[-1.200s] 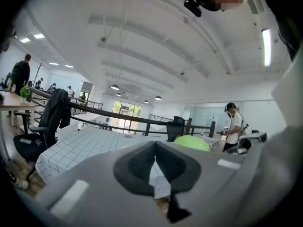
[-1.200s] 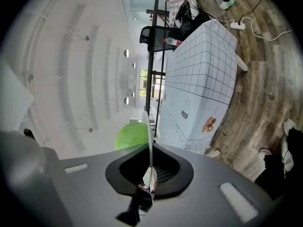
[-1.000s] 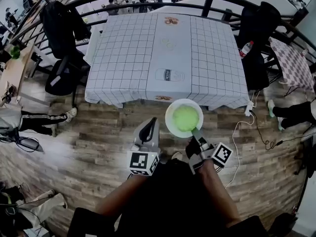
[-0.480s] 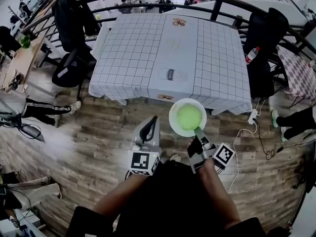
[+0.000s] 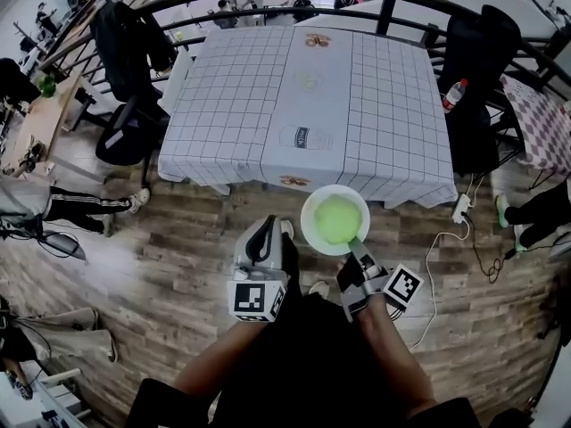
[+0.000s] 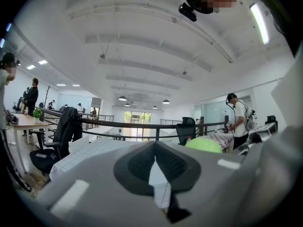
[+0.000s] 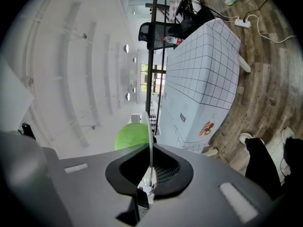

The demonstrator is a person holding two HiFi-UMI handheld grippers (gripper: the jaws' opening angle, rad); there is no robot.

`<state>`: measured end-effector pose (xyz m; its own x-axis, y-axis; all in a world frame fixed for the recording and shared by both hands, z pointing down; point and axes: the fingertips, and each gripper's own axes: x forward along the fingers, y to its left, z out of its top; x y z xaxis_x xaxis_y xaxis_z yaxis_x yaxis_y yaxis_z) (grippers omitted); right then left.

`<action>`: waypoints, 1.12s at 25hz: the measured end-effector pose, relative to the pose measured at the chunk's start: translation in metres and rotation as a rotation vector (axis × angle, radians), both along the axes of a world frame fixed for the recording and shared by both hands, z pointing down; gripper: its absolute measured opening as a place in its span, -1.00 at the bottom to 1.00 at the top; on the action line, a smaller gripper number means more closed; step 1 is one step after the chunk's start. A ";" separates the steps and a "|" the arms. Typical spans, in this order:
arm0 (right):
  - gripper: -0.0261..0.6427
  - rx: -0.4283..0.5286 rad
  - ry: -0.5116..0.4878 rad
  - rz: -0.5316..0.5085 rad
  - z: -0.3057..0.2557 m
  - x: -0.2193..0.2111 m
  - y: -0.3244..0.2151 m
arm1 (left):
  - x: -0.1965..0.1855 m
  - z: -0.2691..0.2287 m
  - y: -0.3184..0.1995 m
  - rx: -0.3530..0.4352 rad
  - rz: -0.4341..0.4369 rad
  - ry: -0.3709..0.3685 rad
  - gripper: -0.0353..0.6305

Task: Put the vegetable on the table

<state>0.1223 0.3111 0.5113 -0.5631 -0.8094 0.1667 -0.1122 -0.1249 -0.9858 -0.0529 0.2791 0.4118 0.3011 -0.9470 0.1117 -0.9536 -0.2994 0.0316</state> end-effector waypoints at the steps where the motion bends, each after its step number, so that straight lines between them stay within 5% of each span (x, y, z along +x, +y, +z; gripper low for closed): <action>1: -0.90 0.001 0.004 0.005 0.001 0.000 -0.002 | 0.001 0.005 -0.003 -0.006 0.006 0.003 -0.87; 13: -0.89 -0.006 0.074 0.067 0.005 0.029 -0.062 | 0.032 0.009 -0.073 0.025 0.089 0.029 -0.87; 28: -0.89 0.032 0.047 0.115 -0.009 0.000 -0.206 | -0.002 0.010 -0.198 0.009 0.122 0.047 -0.87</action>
